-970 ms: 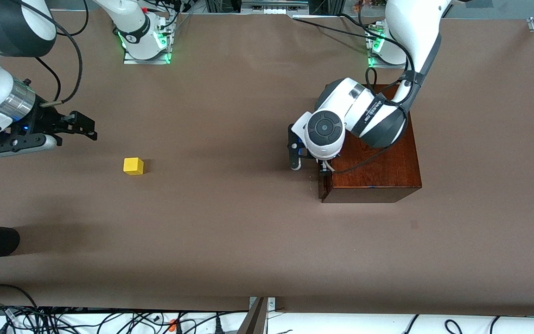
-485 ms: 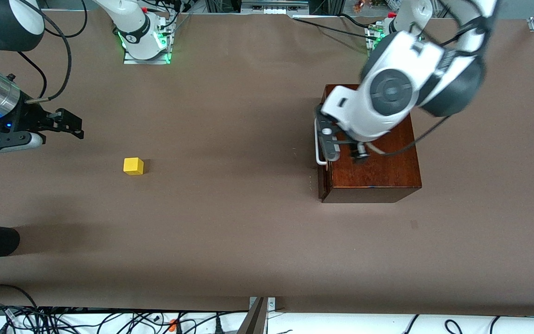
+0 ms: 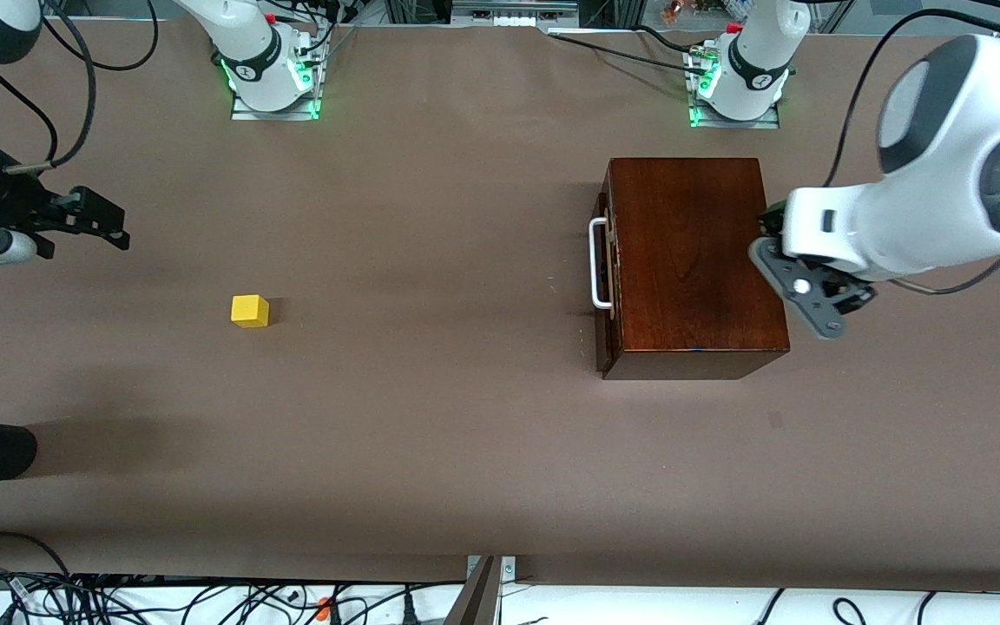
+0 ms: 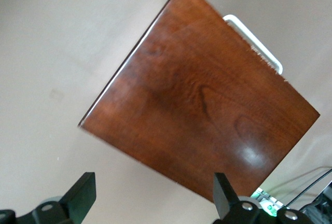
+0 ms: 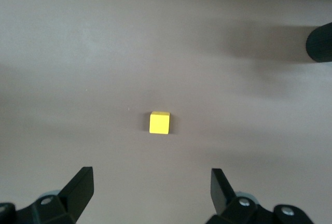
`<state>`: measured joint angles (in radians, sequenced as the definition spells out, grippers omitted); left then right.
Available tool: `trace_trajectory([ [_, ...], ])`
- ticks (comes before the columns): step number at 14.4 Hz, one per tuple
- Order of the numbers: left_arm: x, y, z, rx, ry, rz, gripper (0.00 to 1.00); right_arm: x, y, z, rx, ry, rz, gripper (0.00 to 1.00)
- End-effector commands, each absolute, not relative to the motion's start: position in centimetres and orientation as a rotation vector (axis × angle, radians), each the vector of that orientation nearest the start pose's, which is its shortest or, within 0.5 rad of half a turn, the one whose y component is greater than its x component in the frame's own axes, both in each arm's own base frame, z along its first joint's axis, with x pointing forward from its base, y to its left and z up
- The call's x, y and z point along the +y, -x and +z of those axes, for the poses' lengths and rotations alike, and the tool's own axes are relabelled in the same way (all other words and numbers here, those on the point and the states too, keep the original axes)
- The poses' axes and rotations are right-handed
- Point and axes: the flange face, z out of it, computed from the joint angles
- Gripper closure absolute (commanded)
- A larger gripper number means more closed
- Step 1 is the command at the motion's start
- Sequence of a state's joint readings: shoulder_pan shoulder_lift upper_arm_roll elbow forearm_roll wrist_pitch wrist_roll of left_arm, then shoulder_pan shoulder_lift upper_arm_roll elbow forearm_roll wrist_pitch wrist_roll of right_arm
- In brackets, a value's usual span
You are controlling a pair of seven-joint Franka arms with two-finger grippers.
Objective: Open drawer, take yellow block, close drawer
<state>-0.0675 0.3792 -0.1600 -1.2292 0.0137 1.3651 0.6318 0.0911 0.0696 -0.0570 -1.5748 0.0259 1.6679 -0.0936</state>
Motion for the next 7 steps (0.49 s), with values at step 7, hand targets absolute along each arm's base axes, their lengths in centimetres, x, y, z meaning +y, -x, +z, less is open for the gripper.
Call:
trace_trajectory([
  [7,-7.5,-55.0,60.1,-0.01,3.117,-0.065,0.0,2.9,-58.3,60.0,-0.194,3.115,-0.025,0.0],
])
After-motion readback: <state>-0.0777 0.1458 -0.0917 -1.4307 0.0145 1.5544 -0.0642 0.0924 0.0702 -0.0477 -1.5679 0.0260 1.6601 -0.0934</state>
